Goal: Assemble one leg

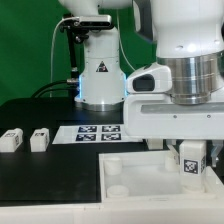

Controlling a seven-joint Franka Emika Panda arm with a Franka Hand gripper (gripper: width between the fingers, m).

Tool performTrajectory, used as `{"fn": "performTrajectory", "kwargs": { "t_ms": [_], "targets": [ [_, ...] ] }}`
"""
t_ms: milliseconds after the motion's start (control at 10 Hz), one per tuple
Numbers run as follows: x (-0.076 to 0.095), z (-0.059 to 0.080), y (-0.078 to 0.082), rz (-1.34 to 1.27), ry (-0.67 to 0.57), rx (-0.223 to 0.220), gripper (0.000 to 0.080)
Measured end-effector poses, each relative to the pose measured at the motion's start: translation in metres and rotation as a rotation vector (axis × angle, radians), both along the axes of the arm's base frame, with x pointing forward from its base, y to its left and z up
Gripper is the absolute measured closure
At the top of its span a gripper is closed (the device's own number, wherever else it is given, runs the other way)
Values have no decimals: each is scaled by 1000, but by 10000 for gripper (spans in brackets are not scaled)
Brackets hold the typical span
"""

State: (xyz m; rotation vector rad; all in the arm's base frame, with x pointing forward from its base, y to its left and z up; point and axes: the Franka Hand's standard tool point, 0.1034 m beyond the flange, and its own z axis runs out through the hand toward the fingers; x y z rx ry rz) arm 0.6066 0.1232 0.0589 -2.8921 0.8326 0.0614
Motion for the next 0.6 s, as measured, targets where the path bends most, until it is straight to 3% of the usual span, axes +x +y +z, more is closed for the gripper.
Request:
{"fn": "performTrajectory", "kwargs": {
  "t_ms": [200, 500, 600],
  "targets": [
    [10, 1, 0, -287, 42, 60, 511],
    [11, 2, 2, -599, 94, 72, 511],
    [11, 1, 3, -553, 86, 72, 425]
  ]
}}
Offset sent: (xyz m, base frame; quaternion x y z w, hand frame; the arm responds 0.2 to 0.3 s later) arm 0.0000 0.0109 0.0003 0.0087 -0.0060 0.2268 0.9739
